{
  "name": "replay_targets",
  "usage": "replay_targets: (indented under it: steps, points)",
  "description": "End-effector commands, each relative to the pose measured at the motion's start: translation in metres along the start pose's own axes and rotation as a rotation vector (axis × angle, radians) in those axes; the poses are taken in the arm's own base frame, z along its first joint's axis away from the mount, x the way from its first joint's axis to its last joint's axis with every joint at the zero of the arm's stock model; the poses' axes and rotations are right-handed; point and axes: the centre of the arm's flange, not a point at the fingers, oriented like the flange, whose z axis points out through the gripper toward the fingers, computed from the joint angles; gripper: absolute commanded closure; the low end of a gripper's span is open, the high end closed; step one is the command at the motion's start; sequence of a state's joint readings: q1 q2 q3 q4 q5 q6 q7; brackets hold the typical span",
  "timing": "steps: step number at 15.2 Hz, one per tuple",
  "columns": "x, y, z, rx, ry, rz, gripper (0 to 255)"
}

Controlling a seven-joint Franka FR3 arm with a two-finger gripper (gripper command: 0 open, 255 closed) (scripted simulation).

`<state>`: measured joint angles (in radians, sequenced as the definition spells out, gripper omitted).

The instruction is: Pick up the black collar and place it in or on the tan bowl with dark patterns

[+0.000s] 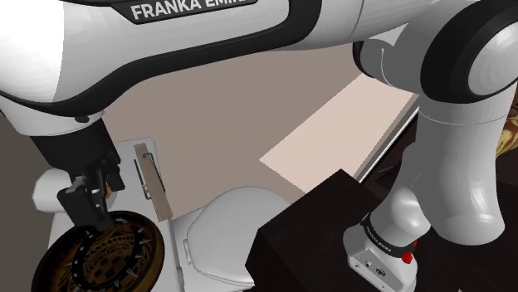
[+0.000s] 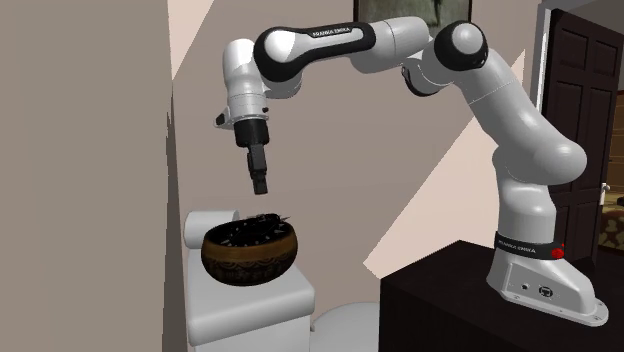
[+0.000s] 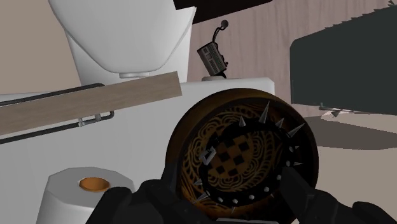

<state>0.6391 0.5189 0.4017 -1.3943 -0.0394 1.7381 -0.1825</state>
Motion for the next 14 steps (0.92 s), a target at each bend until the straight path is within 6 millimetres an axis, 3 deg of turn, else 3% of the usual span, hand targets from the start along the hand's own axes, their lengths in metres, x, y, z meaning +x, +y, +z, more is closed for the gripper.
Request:
replay_targets:
  steps: [1, 2, 6, 14]
  points:
    - [0.0, 0.0, 0.0, 0.0, 0.0, 0.0, 0]
    - [0.0, 0.0, 0.0, 0.0, 0.0, 0.0, 0]
    - [0.0, 0.0, -0.05, 0.0, 0.0, 0.0, 0]
    - [0.0, 0.0, -0.05, 0.0, 0.0, 0.0, 0]
